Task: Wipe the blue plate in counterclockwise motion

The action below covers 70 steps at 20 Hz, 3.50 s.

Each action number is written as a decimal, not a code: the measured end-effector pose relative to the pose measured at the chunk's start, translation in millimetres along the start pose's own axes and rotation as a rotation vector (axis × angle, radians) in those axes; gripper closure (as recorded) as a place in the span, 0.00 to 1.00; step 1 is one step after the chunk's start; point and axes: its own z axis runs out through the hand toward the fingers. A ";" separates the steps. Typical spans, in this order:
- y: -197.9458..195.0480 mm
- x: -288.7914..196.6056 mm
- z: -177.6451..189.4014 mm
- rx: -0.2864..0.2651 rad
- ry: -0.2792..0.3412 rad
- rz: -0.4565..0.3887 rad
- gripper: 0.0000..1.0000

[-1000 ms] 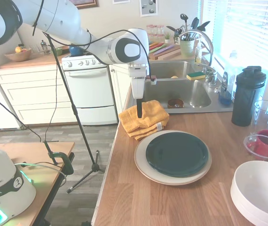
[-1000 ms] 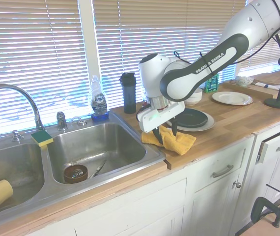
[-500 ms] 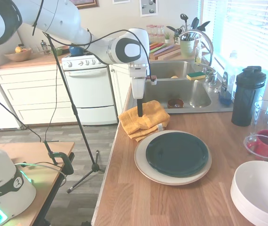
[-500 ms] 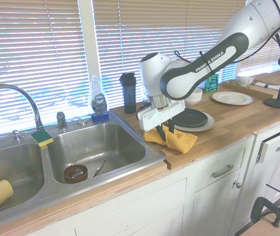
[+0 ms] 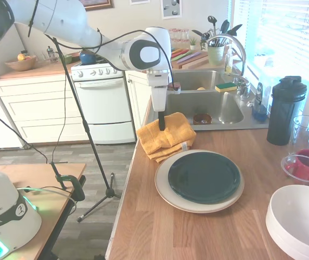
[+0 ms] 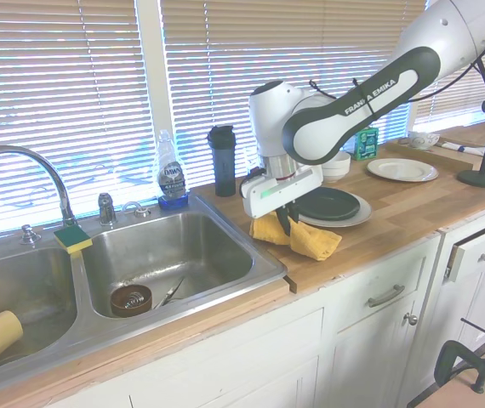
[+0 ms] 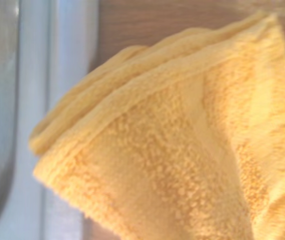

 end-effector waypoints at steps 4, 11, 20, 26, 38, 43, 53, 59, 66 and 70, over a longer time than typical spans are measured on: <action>20.9 16.9 -19.9 0.033 -0.008 -0.003 1.00; 56.1 74.6 -69.1 0.097 -0.031 0.037 1.00; 92.3 169.2 -112.7 0.139 -0.089 0.099 1.00; 123.7 229.7 -126.0 0.156 -0.134 0.143 1.00; 128.7 322.9 -47.9 0.117 -0.230 0.197 1.00; 112.7 318.2 -21.5 0.095 -0.247 0.169 1.00; 61.9 253.6 32.1 0.033 -0.250 0.109 1.00; 63.5 264.2 60.2 0.008 -0.270 0.134 1.00; 56.9 272.6 64.6 0.010 -0.273 0.142 1.00; 36.2 250.9 60.2 0.006 -0.256 0.114 1.00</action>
